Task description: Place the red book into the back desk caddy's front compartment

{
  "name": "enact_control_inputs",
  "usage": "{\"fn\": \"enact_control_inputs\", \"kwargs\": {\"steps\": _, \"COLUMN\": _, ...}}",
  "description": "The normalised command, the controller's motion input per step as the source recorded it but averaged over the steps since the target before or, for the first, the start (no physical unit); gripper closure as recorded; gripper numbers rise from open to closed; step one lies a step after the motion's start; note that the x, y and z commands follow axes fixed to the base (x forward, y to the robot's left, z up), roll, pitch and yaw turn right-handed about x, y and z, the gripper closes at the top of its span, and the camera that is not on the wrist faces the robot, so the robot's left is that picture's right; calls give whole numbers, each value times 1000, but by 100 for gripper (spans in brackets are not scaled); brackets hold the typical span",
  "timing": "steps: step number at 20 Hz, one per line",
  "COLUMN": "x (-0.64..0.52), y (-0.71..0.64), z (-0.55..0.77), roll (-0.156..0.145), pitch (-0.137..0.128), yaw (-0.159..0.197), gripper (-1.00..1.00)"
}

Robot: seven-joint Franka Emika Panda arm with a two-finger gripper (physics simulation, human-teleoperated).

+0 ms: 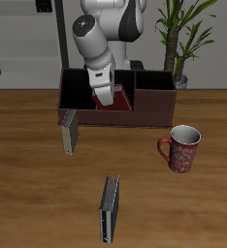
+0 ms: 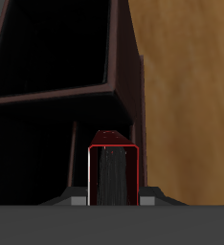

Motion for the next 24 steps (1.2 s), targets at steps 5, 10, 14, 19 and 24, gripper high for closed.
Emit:
{"fn": "enact_control_inputs", "kwargs": {"steps": 5, "x": -3, "y": 81, "z": -167, "roll": -4, "pitch": 51, "yaw": -13, "gripper": 100}}
{"fn": "enact_control_inputs", "kwargs": {"steps": 10, "x": -1, "y": 80, "z": -121, "roll": 6, "pitch": 31, "yaw": 22, "gripper": -100}}
{"fn": "enact_control_inputs", "kwargs": {"steps": 14, "x": -2, "y": -14, "z": -1, "roll": 10, "pitch": 16, "yaw": -53, "gripper": -100}}
{"fn": "enact_control_inputs", "kwargs": {"steps": 19, "x": 18, "y": -10, "z": 72, "roll": 0, "pitch": 19, "yaw": -51, "gripper": -100}}
{"fn": "enact_control_inputs", "kwargs": {"steps": 24, "x": 17, "y": 49, "z": 183, "roll": 23, "pitch": -30, "yaw": -60, "gripper": -100}}
